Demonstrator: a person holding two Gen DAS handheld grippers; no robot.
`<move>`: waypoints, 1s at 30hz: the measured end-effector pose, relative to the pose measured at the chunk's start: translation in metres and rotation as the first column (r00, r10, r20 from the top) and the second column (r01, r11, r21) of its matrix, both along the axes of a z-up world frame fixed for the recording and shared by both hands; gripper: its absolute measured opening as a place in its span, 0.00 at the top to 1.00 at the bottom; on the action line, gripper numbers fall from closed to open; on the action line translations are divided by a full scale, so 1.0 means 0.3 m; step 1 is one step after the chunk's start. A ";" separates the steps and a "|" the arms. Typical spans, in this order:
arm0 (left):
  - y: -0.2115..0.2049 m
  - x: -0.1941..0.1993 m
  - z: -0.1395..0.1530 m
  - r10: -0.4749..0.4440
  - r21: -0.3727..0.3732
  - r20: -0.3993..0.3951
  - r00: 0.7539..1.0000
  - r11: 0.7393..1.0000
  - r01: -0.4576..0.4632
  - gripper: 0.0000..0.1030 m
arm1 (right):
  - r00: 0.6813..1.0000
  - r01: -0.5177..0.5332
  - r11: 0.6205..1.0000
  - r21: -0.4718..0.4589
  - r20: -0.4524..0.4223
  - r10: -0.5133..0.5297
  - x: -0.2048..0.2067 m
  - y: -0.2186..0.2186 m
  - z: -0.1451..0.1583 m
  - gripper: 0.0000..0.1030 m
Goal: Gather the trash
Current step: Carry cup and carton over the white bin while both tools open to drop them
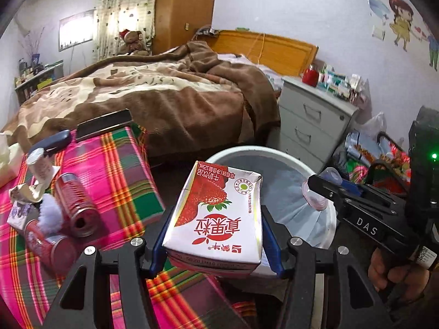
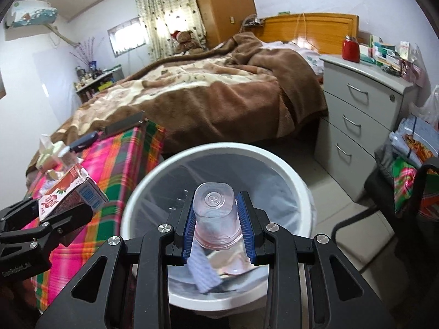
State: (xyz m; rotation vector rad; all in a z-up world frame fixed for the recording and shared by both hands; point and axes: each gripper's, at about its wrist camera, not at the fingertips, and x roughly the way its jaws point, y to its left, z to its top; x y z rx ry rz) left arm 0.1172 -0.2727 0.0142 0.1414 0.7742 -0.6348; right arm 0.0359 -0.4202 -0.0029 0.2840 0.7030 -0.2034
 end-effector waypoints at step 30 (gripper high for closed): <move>-0.028 0.050 -0.059 0.035 -0.014 -0.042 0.998 0.999 -0.036 0.32 | 0.999 0.006 1.000 0.015 -0.045 -0.005 0.016 -0.018 -0.033 0.41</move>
